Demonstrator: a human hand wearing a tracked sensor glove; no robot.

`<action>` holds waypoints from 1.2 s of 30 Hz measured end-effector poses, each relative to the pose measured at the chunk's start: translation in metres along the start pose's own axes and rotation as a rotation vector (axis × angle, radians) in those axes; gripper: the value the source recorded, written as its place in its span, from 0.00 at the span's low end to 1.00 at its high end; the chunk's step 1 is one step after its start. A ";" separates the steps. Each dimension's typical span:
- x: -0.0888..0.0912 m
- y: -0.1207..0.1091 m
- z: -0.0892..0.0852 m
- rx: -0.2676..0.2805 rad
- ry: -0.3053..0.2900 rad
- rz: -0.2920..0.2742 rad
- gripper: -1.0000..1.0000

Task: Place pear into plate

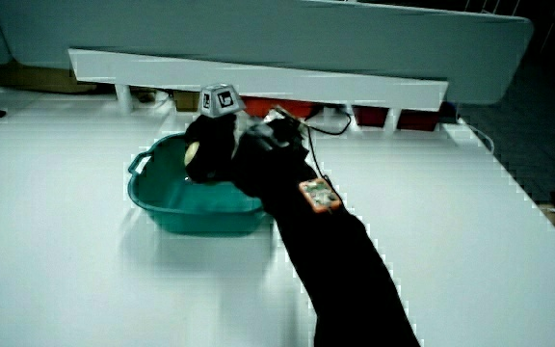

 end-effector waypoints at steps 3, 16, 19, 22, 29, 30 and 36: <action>0.005 0.007 -0.007 -0.003 0.004 -0.033 0.50; 0.012 0.024 -0.046 -0.070 0.006 -0.079 0.50; 0.011 0.027 -0.052 -0.090 0.011 -0.073 0.50; 0.008 0.029 -0.058 -0.114 -0.019 -0.076 0.50; 0.014 0.030 -0.063 -0.115 0.008 -0.085 0.50; 0.015 0.029 -0.063 -0.107 0.009 -0.090 0.50; 0.013 0.028 -0.064 -0.098 0.014 -0.087 0.46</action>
